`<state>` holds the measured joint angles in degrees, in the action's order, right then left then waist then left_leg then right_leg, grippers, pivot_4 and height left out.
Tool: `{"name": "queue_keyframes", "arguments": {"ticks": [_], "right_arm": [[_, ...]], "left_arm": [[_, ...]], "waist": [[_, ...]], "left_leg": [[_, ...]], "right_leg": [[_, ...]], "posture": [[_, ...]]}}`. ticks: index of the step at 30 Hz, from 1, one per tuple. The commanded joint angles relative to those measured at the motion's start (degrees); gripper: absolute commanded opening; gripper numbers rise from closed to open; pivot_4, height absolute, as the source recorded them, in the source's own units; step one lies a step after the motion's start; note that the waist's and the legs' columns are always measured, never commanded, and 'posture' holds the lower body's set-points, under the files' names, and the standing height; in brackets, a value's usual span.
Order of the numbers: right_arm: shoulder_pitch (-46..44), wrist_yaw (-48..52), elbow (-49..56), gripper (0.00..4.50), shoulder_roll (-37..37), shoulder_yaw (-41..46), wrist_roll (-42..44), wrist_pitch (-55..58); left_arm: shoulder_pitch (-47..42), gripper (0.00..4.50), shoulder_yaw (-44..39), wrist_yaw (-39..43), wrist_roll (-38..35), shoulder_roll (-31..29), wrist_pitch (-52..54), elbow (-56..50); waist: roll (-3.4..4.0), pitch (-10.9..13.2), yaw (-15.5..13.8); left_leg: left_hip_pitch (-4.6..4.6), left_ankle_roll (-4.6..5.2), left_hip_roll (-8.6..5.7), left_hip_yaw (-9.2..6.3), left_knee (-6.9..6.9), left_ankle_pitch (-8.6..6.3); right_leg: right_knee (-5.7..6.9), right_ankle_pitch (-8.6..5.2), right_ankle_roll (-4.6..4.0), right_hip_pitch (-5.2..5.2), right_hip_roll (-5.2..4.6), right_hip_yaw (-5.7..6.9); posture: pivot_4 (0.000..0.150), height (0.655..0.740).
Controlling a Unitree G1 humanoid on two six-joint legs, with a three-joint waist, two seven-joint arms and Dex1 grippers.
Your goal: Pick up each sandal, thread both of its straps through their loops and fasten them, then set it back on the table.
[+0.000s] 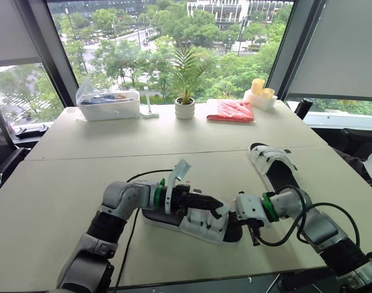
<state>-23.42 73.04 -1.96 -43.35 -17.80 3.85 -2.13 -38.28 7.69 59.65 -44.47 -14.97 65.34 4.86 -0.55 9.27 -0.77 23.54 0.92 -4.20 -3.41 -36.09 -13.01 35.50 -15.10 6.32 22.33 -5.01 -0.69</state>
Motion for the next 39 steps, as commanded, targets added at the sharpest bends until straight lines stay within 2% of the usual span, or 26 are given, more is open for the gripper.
{"name": "queue_keyframes", "arguments": {"ticks": [1,5,15,23,26,33,34,39], "right_arm": [[1.4,-0.3,-3.1,0.0,0.1,-2.3,-3.2,1.5],[1.4,-0.3,-3.3,0.0,0.3,-2.4,-3.2,1.4],[1.2,-0.3,-3.4,0.0,0.6,-2.3,-3.0,1.4],[1.7,-0.3,-3.0,0.0,0.4,-2.1,-2.9,1.7],[1.5,-0.4,-3.4,0.0,0.6,-2.2,-3.0,1.5],[1.1,-0.4,-3.7,0.0,1.0,-2.4,-3.1,1.5],[1.1,-0.4,-3.7,0.0,1.0,-2.4,-3.1,1.5],[1.3,-0.4,-3.5,0.0,1.1,-2.3,-3.1,1.5]], "left_arm": [[-0.7,0.04,-6.9,-6.1,-3.8,1.8,1.4,-4.0],[0.6,0.04,-9.8,-12.6,-5.1,3.8,3.8,-5.5],[5.3,0.04,-11.2,-27.4,-3.4,9.9,7.6,-6.8],[6.2,0.04,-16.1,-34.5,-5.2,12.6,10.3,-6.5],[6.2,0.95,-16.6,-37.3,-4.8,12.9,11.9,-5.8],[6.5,4.31,-17.7,-39.7,-6.3,13.6,12.9,-6.5],[5.8,4.46,-18.5,-40.2,-6.6,13.7,12.4,-6.0],[-0.7,4.46,-21.5,-39.6,-7.3,12.5,6.7,-3.4]], "waist": [[0.0,0.0,0.0],[0.0,0.0,0.0],[0.01,0.0,0.0],[0.0,0.0,0.0],[0.0,0.0,0.0],[-0.03,-0.1,0.0],[-0.03,-0.1,0.0],[-0.05,-0.1,0.0]], "left_leg": [[0.0,-0.01,0.0,0.0,-0.01,0.0],[-0.01,-0.02,0.0,0.0,-0.03,0.0],[-0.08,-0.15,-0.01,0.0,-0.04,-0.05],[-0.13,-0.18,-0.02,0.0,-0.05,-0.06],[-0.15,-0.19,-0.02,0.0,-0.05,-0.06],[-0.25,-0.21,-0.02,0.0,-0.05,-0.07],[-0.26,-0.21,-0.02,0.0,-0.05,-0.07],[-0.27,-0.26,-0.02,-0.01,-0.06,-0.04]], "right_leg": [[0.01,0.0,0.0,0.0,0.0,0.0],[0.02,0.02,0.02,0.0,0.0,0.0],[0.04,0.03,0.03,-0.05,0.0,-0.01],[0.04,0.03,0.04,-0.08,0.01,0.0],[0.04,0.04,0.05,-0.08,0.02,0.01],[0.03,0.03,0.04,-0.15,0.02,0.02],[0.03,0.03,0.03,-0.16,0.02,0.01],[0.05,0.03,0.04,-0.15,0.04,0.02]], "posture": [[0.15,0.74],[0.15,0.74],[0.15,0.74],[0.15,0.74],[0.15,0.74],[0.15,0.74],[0.15,0.74],[0.15,0.74]]}}
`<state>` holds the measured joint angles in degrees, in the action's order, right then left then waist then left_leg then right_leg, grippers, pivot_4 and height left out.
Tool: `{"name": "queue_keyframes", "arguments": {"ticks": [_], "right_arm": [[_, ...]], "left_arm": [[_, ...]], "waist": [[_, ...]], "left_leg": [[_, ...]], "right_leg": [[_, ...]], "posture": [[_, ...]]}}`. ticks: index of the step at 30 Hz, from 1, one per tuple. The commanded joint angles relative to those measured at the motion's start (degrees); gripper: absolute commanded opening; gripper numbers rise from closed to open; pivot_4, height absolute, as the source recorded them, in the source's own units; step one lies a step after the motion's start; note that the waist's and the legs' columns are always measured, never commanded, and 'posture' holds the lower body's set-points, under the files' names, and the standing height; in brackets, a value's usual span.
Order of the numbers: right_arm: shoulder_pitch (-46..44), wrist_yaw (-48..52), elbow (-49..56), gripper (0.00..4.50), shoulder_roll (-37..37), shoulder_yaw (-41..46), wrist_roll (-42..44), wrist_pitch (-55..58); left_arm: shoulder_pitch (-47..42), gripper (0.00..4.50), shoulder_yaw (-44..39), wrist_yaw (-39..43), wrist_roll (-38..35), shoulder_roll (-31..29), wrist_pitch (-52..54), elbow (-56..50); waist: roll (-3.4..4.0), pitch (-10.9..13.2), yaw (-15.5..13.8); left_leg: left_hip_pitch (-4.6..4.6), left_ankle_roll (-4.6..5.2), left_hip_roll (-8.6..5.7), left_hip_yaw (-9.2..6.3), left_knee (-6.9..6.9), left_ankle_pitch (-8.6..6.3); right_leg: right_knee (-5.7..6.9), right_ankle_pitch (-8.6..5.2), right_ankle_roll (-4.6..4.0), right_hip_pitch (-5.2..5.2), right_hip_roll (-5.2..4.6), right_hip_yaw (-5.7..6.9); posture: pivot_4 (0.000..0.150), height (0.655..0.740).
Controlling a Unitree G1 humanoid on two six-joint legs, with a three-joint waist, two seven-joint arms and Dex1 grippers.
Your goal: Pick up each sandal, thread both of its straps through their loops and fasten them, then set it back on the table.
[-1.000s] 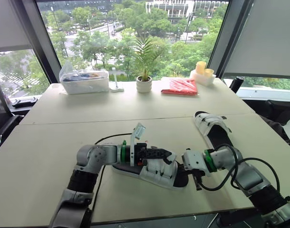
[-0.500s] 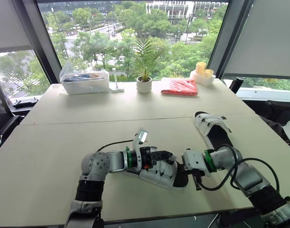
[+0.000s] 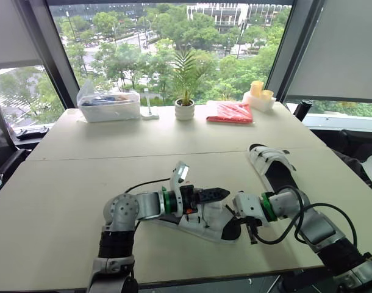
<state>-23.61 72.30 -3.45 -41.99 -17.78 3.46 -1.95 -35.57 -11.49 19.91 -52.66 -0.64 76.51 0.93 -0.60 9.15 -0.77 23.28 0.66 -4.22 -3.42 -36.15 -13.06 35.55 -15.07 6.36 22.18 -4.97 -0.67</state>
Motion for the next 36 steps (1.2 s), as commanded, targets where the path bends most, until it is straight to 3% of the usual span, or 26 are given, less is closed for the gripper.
{"name": "queue_keyframes", "arguments": {"ticks": [1,9,13,16,24,36], "right_arm": [[1.5,0.4,-2.0,0.0,-0.2,-2.3,-2.7,1.3],[1.4,0.7,-2.1,0.0,0.0,-2.2,-2.9,1.3],[1.4,0.7,-2.0,0.0,-0.1,-2.2,-2.9,1.4],[1.7,0.9,-1.8,0.0,-0.3,-2.1,-2.9,1.3],[2.3,0.8,-1.2,0.0,-0.3,-2.1,-2.9,1.6],[3.7,0.7,0.5,0.0,-0.6,-2.0,-2.7,2.7]], "left_arm": [[-4.2,4.46,1.0,4.0,2.5,-4.3,-7.0,-1.3],[-5.0,4.46,27.2,38.3,20.8,-24.5,-36.2,-8.8],[-4.7,4.46,35.5,50.7,35.6,-30.2,-64.8,-4.7],[-5.3,4.46,37.1,56.0,41.6,-30.7,-85.7,0.5],[-8.4,4.46,38.3,65.9,41.8,-27.3,-127.3,15.9],[-5.2,4.46,46.9,65.3,38.5,-24.9,-142.1,15.6]], "waist": [[0.0,0.0,0.1],[0.01,0.0,0.1],[0.03,0.0,0.1],[0.03,0.0,0.1],[0.03,0.0,0.1],[0.02,0.0,0.1]], "left_leg": [[0.01,-0.01,0.0,0.0,0.01,0.0],[0.11,-0.18,0.01,0.04,0.27,-0.02],[0.11,-0.18,0.05,0.06,0.31,-0.03],[0.12,-0.16,0.05,0.06,0.4,-0.03],[0.15,-0.1,0.06,0.06,0.47,-0.03],[0.16,0.09,0.06,0.06,0.46,0.06]], "right_leg": [[0.0,0.0,0.0,0.0,0.0,0.0],[-0.09,-0.07,-0.21,0.03,0.02,-0.06],[-0.13,-0.07,-0.29,0.08,-0.01,-0.08],[-0.26,-0.06,-0.32,0.13,-0.05,-0.08],[-0.37,-0.06,-0.32,0.15,-0.09,-0.08],[-0.34,-0.05,-0.29,0.11,-0.05,-0.07]], "posture": [[0.15,0.74],[0.15,0.74],[0.15,0.74],[0.15,0.74],[0.15,0.74],[0.15,0.74]]}}
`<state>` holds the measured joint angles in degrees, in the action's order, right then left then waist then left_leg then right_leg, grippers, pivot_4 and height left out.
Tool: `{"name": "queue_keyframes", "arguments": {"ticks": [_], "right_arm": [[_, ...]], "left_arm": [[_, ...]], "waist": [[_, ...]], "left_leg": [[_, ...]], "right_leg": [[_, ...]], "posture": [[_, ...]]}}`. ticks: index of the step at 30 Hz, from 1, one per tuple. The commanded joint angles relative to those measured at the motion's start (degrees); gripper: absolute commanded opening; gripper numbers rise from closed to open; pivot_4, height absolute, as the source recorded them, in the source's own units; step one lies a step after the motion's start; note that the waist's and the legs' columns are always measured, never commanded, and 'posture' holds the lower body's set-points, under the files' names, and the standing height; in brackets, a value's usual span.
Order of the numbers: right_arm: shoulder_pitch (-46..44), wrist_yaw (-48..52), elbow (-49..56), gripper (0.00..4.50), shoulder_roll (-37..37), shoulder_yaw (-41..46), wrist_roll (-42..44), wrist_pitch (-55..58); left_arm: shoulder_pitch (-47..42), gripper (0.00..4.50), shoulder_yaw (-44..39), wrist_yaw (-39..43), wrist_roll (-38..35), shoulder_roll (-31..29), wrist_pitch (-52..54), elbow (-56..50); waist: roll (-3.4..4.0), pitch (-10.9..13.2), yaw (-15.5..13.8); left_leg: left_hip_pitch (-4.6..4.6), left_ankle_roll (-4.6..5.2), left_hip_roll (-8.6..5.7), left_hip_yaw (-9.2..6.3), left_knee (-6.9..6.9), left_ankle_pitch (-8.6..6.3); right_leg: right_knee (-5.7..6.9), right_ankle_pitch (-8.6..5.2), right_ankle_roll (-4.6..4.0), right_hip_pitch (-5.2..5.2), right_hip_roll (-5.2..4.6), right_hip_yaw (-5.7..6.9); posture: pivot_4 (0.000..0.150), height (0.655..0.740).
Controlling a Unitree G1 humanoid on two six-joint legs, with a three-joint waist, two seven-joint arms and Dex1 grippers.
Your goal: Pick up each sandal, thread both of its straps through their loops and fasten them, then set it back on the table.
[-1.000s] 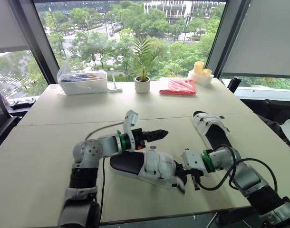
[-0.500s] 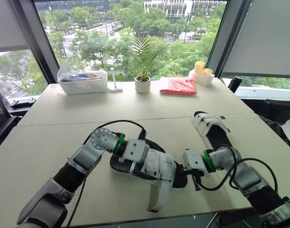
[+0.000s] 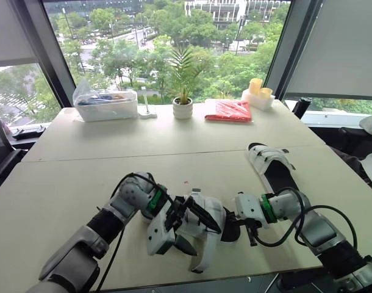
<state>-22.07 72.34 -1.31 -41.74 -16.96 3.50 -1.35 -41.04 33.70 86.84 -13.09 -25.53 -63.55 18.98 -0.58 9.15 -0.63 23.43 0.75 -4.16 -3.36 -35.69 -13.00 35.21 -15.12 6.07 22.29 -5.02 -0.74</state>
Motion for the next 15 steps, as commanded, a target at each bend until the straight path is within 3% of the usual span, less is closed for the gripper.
{"name": "queue_keyframes", "arguments": {"ticks": [1,4,5,7,12,15], "right_arm": [[2.2,0.7,-1.7,0.0,-0.8,-2.8,-2.7,2.1],[2.1,1.0,-1.6,0.0,-0.7,-3.0,-2.6,2.2],[2.0,1.0,-1.7,0.0,-0.7,-3.1,-2.6,2.3],[1.8,1.2,-1.7,0.0,-0.6,-3.2,-2.6,2.3],[1.4,1.5,-2.2,0.0,-0.5,-3.4,-2.6,2.2],[1.3,1.7,-2.3,0.0,-0.5,-3.4,-2.7,2.0]], "left_arm": [[0.1,4.46,2.4,-1.9,-0.6,-0.1,-2.8,-2.2],[0.5,4.46,4.5,-3.2,2.0,0.1,-6.1,-1.1],[0.4,4.24,4.9,-4.1,3.4,0.4,-7.8,-0.1],[-0.2,3.71,5.4,-5.8,6.2,0.8,-10.6,2.2],[-1.8,1.26,5.7,-11.0,11.4,0.7,-14.8,7.0],[-2.9,1.26,5.8,-14.1,12.3,-0.3,-14.8,8.4]], "waist": [[0.0,0.0,-0.1],[0.01,0.0,-0.1],[0.0,0.0,-0.1],[0.0,0.0,-0.1],[0.0,0.0,-0.1],[-0.01,0.0,-0.1]], "left_leg": [[0.0,0.0,0.0,0.0,-0.01,0.0],[-0.01,0.01,0.0,-0.01,-0.04,0.0],[-0.01,0.01,0.0,-0.01,-0.04,0.0],[-0.01,0.02,0.0,-0.01,-0.04,0.0],[-0.01,0.02,0.0,-0.01,-0.05,0.0],[-0.01,0.03,0.0,-0.01,-0.07,0.0]], "right_leg": [[0.0,0.0,0.01,0.0,0.0,0.0],[0.01,0.0,0.0,-0.01,0.01,0.01],[0.01,0.0,0.0,-0.03,0.01,0.01],[0.01,0.0,0.0,-0.02,0.01,0.01],[0.02,0.01,0.02,-0.02,0.04,0.01],[0.02,0.01,0.03,-0.01,0.04,0.02]], "posture": [[0.15,0.74],[0.15,0.74],[0.15,0.74],[0.15,0.74],[0.15,0.74],[0.15,0.74]]}}
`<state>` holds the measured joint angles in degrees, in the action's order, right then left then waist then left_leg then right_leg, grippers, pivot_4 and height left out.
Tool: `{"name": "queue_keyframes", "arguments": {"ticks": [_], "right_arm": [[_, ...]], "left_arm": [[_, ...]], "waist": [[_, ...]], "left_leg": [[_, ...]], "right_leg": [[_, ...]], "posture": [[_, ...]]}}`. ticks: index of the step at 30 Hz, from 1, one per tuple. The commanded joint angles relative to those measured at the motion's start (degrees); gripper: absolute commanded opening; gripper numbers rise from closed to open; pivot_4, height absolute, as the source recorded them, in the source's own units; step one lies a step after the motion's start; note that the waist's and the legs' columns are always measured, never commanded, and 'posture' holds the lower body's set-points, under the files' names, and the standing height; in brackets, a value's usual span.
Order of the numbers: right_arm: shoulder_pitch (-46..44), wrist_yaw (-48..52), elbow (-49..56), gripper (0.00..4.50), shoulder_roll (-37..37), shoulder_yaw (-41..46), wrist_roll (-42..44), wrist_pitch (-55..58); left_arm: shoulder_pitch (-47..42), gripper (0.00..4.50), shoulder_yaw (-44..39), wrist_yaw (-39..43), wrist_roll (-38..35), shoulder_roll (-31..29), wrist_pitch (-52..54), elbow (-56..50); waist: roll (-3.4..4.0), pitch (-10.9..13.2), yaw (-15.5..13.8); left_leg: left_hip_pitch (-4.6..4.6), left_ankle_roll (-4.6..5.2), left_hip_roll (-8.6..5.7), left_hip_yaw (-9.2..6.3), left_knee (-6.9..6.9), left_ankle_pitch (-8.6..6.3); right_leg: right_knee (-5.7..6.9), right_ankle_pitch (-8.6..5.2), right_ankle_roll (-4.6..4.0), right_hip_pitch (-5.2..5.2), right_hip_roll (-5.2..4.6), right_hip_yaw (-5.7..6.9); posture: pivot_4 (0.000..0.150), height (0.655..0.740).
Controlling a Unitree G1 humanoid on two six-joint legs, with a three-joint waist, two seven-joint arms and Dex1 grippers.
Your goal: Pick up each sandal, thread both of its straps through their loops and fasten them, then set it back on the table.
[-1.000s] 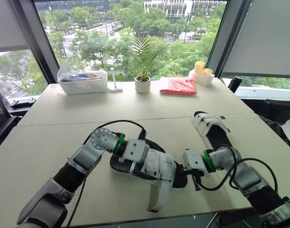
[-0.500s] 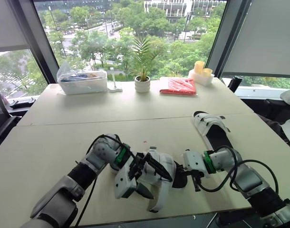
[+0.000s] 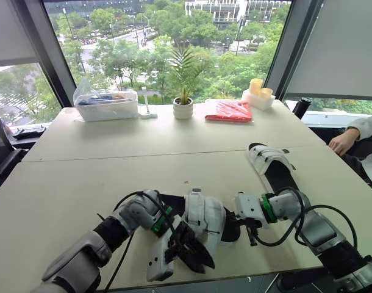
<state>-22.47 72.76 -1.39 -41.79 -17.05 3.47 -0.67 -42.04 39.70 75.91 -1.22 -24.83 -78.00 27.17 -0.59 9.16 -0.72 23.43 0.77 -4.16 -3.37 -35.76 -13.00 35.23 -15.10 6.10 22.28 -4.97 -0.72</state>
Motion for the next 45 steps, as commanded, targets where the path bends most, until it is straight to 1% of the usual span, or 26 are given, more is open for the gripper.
{"name": "queue_keyframes", "arguments": {"ticks": [1,2,5,6,7,10,15,22,28,31,34,35,38,39,42,43,45], "right_arm": [[1.8,1.3,-2.2,0.0,-0.5,-3.3,-2.6,1.3],[1.8,1.3,-2.2,0.0,-0.5,-3.3,-2.6,1.3],[1.9,1.4,-2.1,0.0,-0.6,-3.3,-2.6,1.3],[2.0,1.4,-2.1,0.0,-0.6,-3.3,-2.6,1.3],[2.0,1.4,-2.1,0.0,-0.6,-3.3,-2.6,1.3],[2.2,1.4,-1.9,0.0,-0.8,-3.2,-2.6,1.3],[2.5,1.3,-1.3,0.0,-0.8,-3.1,-2.5,1.6],[3.5,1.1,-0.1,0.0,-1.3,-2.8,-2.4,2.2],[4.0,1.0,0.8,0.0,-1.6,-2.6,-2.4,2.8],[4.3,0.9,1.2,0.0,-1.8,-2.5,-2.3,3.1],[4.5,0.8,1.4,0.0,-1.9,-2.5,-2.3,3.2],[4.6,0.8,1.5,0.0,-2.0,-2.5,-2.3,3.3],[4.6,0.7,1.5,0.0,-2.0,-2.6,-2.2,3.2],[4.6,0.7,1.5,0.0,-2.0,-2.6,-2.2,3.2],[4.4,0.6,1.3,0.0,-1.8,-2.7,-2.3,3.2],[4.2,0.6,1.1,0.0,-1.7,-2.8,-2.3,3.1],[4.1,0.6,0.9,0.0,-1.7,-2.8,-2.4,2.9]], "left_arm": [[-2.1,1.26,0.0,-4.0,-0.6,-1.6,0.5,-0.2],[-2.3,1.26,0.1,-4.8,-1.8,-2.2,1.6,-0.6],[-3.5,2.06,-0.3,-7.3,-1.7,-3.4,1.4,0.0],[-3.9,2.48,-0.3,-7.9,-1.4,-3.8,0.8,0.5],[-4.3,2.99,0.1,-8.2,-1.1,-4.4,0.1,1.2],[-5.2,4.43,0.5,-9.8,2.2,-4.9,-3.1,3.8],[-6.1,4.48,1.0,-13.2,8.1,-3.7,-6.6,6.7],[-5.9,4.48,2.6,-19.4,12.3,-1.3,-7.2,5.9],[-6.0,4.48,2.1,-24.0,17.2,0.9,-7.4,7.1],[-5.6,3.68,2.2,-26.2,18.3,1.1,-7.1,6.6],[-5.2,2.38,2.3,-28.4,19.8,1.2,-7.4,6.2],[-5.1,1.75,2.2,-29.1,20.1,1.2,-7.5,6.1],[-4.9,0.32,2.1,-31.0,20.8,1.2,-7.3,5.8],[-4.9,0.14,2.2,-31.5,21.1,1.1,-7.2,5.8],[-4.4,0.14,2.5,-32.9,20.5,0.4,-6.1,5.3],[-3.9,0.14,3.2,-32.9,18.2,-0.1,-4.2,4.6],[-2.6,0.14,4.5,-32.0,11.0,-1.0,2.3,1.7]], "waist": [[0.0,0.0,0.0],[0.0,0.0,0.0],[0.0,0.0,0.0],[0.0,0.0,0.0],[0.0,0.0,0.0],[0.01,0.0,0.0],[0.01,0.0,0.0],[0.01,0.0,-0.1],[0.0,0.0,-0.1],[0.0,0.0,-0.1],[0.0,0.0,-0.2],[0.0,0.0,-0.2],[0.0,0.0,-0.2],[0.0,0.0,-0.2],[0.0,0.0,-0.2],[0.0,0.0,-0.2],[0.01,0.0,-0.1]], "left_leg": [[0.0,0.0,0.0,0.0,0.0,0.0],[0.0,0.0,0.0,0.0,-0.01,0.0],[0.0,0.01,0.0,0.0,-0.01,-0.01],[0.0,0.02,0.0,-0.01,-0.01,-0.01],[0.0,0.02,0.0,-0.01,-0.02,-0.01],[0.0,0.02,0.0,-0.01,-0.05,-0.01],[0.0,0.04,0.0,-0.01,-0.06,-0.02],[0.0,0.04,0.0,-0.01,-0.09,-0.03],[0.01,0.08,-0.01,-0.01,-0.13,-0.05],[0.01,0.08,-0.01,-0.01,-0.14,-0.05],[0.01,0.09,-0.02,-0.01,-0.16,-0.06],[0.01,0.1,-0.02,-0.01,-0.17,-0.06],[0.01,0.1,-0.02,-0.01,-0.17,-0.07],[0.01,0.1,-0.02,-0.01,-0.17,-0.07],[0.01,0.1,-0.02,-0.01,-0.18,-0.07],[0.01,0.1,-0.02,-0.01,-0.18,-0.07],[0.01,0.1,-0.02,-0.01,-0.18,-0.07]], "right_leg": [[0.0,0.0,0.0,0.0,0.0,0.0],[0.01,0.0,0.01,0.0,0.0,0.0],[0.04,0.05,0.11,0.03,0.01,0.01],[0.04,0.07,0.14,0.03,0.02,0.01],[0.04,0.07,0.14,0.03,0.02,0.01],[0.07,0.07,0.14,0.03,0.03,0.02],[0.07,0.09,0.17,0.02,0.04,0.02],[0.11,0.09,0.18,-0.01,0.04,0.02],[0.12,0.1,0.21,-0.05,0.05,0.03],[0.15,0.1,0.23,-0.04,0.06,0.03],[0.15,0.1,0.23,-0.04,0.06,0.04],[0.15,0.1,0.23,-0.04,0.06,0.05],[0.15,0.1,0.24,-0.04,0.06,0.05],[0.15,0.11,0.24,-0.05,0.06,0.05],[0.16,0.11,0.24,-0.06,0.06,0.05],[0.17,0.11,0.24,-0.06,0.06,0.05],[0.17,0.11,0.24,-0.06,0.06,0.05]], "posture": [[0.15,0.74],[0.15,0.74],[0.15,0.74],[0.15,0.74],[0.15,0.74],[0.15,0.74],[0.15,0.74],[0.15,0.74],[0.15,0.74],[0.15,0.74],[0.15,0.74],[0.15,0.74],[0.15,0.74],[0.15,0.74],[0.15,0.74],[0.15,0.74],[0.15,0.74]]}}
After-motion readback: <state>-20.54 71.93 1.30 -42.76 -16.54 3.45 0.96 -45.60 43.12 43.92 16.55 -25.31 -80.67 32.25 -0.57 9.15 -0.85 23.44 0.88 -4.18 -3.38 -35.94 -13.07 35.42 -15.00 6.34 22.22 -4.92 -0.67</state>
